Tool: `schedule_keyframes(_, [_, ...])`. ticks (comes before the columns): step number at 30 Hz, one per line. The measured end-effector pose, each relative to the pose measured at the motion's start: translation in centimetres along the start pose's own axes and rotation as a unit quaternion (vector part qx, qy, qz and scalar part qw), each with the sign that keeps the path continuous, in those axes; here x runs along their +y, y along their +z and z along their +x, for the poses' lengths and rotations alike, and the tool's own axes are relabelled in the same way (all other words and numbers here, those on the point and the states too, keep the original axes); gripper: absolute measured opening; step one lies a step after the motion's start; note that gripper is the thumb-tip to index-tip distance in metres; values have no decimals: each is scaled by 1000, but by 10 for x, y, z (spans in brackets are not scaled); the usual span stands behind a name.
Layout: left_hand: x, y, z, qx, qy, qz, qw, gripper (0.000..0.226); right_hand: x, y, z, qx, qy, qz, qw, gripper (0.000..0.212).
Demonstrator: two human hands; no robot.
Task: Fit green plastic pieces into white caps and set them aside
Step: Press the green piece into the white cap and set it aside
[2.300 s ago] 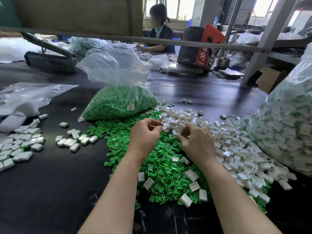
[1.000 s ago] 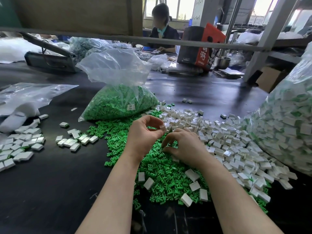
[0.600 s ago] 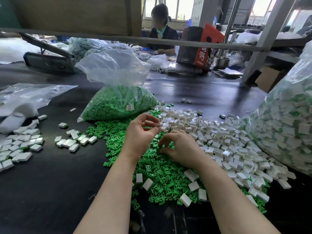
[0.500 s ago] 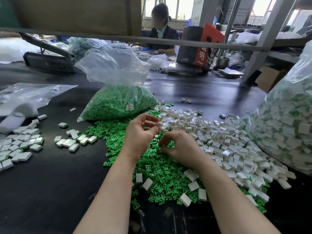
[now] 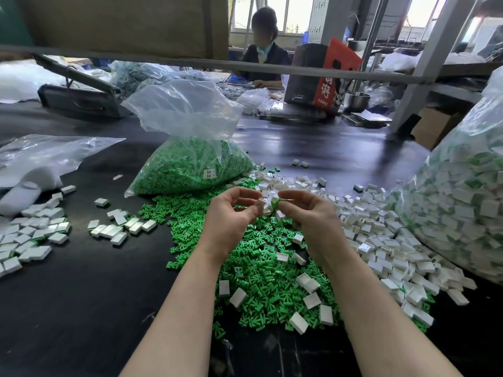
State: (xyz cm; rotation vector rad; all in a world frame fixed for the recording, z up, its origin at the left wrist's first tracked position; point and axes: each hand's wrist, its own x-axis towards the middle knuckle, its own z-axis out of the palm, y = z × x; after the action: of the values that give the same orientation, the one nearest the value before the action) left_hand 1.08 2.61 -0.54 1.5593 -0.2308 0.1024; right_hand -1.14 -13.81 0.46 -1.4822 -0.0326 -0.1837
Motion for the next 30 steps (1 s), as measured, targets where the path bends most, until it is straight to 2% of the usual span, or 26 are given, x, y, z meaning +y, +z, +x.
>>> schedule_keyframes(5, [3, 4, -2, -18, -32, -69, 997, 10, -1, 0, 1, 8, 21, 34, 999, 13])
schedule_keyframes(15, [3, 6, -1, -18, -45, -64, 997, 19, 0, 1, 4, -26, 42, 113, 992, 14])
schedule_keyframes(25, [3, 4, -2, -20, -47, -54, 997, 14, 4, 0, 2, -18, -74, -56, 996, 20])
schedule_keyframes(30, [3, 4, -1, -15, -46, -61, 997, 13, 4, 1, 1, 7, -98, -120, 988, 11])
